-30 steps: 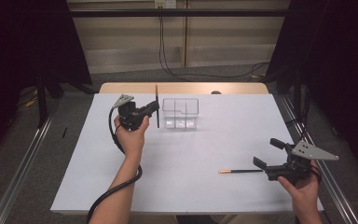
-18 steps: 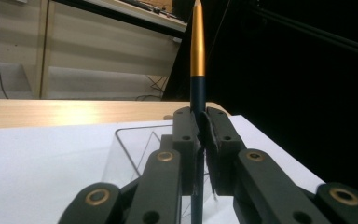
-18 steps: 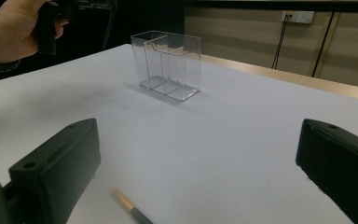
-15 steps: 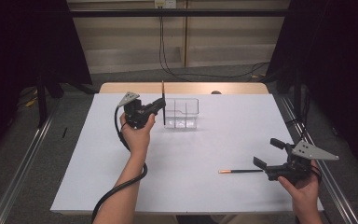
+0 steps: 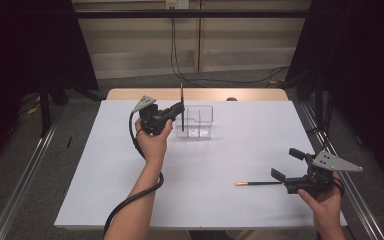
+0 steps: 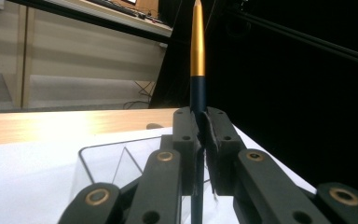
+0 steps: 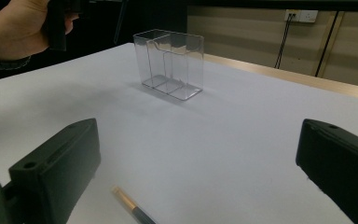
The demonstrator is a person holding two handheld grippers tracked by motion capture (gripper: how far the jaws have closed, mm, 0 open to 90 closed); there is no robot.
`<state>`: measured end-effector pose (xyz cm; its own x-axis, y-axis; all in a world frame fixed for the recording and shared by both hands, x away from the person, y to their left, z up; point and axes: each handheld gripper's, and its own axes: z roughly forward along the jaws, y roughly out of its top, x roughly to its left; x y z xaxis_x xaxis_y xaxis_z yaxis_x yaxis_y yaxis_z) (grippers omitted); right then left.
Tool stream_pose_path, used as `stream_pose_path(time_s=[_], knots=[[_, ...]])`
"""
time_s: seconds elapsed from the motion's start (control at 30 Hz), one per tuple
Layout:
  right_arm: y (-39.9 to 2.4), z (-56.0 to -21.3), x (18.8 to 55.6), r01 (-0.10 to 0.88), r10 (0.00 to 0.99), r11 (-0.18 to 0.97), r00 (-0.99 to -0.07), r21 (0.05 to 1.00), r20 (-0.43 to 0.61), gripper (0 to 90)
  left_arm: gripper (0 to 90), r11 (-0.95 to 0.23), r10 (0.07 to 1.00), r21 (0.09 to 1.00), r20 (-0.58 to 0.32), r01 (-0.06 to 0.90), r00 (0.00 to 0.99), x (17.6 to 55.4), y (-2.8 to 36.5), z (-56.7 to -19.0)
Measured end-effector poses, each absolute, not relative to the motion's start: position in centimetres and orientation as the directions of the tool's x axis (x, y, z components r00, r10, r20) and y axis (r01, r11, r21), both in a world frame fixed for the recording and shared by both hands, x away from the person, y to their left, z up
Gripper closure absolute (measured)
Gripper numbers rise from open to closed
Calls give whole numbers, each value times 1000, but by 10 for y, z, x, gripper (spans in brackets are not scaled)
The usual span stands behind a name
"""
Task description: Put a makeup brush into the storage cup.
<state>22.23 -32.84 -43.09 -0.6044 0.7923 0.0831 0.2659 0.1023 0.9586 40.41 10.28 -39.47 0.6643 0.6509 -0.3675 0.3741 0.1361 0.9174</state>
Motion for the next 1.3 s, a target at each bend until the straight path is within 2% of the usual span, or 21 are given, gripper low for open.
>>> stream_pose_path(time_s=[0.4, 1.3], knots=[[-328, -431, 223, 267, 790, 103, -608, 958, 84, 0, 836, 160, 637, 909, -394, 386, 662, 409, 89, -397], [-328, -431, 223, 264, 786, 104, -613, 959, 83, 0, 836, 176, 629, 914, -391, 366, 672, 420, 65, -400]])
